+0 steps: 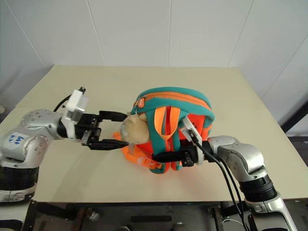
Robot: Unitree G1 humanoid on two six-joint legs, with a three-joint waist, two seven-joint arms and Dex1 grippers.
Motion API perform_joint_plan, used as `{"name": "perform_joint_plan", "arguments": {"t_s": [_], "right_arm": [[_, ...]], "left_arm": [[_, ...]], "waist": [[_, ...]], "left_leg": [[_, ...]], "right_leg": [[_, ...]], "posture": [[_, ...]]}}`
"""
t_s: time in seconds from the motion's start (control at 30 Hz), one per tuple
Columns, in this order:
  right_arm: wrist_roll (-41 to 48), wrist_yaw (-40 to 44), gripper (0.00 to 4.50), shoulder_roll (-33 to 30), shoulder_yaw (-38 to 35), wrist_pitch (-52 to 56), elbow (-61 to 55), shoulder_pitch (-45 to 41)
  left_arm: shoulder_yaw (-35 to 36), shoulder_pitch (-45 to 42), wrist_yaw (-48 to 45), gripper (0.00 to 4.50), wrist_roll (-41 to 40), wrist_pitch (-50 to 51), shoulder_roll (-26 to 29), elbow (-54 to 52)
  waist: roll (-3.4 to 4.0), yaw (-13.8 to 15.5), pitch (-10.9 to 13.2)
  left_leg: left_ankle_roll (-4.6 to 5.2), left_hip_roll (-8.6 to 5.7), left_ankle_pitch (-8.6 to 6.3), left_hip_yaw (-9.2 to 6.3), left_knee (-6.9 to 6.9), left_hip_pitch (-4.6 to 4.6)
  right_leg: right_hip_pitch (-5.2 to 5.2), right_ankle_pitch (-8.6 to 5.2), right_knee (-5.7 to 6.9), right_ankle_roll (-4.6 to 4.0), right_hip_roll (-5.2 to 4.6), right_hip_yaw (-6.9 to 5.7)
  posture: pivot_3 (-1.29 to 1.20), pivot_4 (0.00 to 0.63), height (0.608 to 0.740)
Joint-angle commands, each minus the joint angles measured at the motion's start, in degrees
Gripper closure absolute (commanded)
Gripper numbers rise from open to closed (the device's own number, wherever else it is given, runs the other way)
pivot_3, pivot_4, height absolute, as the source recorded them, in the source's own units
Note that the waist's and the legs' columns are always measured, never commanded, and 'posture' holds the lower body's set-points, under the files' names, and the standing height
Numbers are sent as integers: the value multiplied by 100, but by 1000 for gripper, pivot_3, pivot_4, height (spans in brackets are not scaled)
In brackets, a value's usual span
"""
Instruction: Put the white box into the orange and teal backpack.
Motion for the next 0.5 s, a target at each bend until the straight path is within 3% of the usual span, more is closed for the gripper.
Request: {"name": "perform_joint_plan", "arguments": {"t_s": [0.03, 0.07, 0.33, 0.5], "right_arm": [[45, 26, 4500, 30, 11, -7, -87, -74], [50, 18, 4500, 33, 3, -2, -98, -69], [79, -62, 4500, -8, -78, 5, -217, 71], [122, -173, 4500, -16, -148, 1, -323, 169]], "left_arm": [[-21, -139, 247, 56, 95, -128, -74, -31], [2, -144, 226, 56, 98, -208, -77, -11], [562, -529, -38, 2406, 21, -271, 707, 623], [790, -709, -75, 2406, 222, -557, 1184, 1255]], "waist": [[0, -6, 0], [0, -9, 0], [-1, -5, 1], [0, -12, 0]], "left_leg": [[0, 0, 0, 0, 0, 0], [0, 0, 0, 0, -1, 0], [0, 0, 0, 0, -10, 0], [0, 0, 0, 1, -21, 1]], "right_leg": [[0, 0, 0, 0, 0, 0], [-1, 0, 0, 0, 0, 1], [-4, 0, -4, -1, 0, 1], [-3, 0, -16, 0, 0, 0]], "posture": [[0, 150, 740], [0, 150, 740], [0, 150, 740], [0, 150, 740]]}}
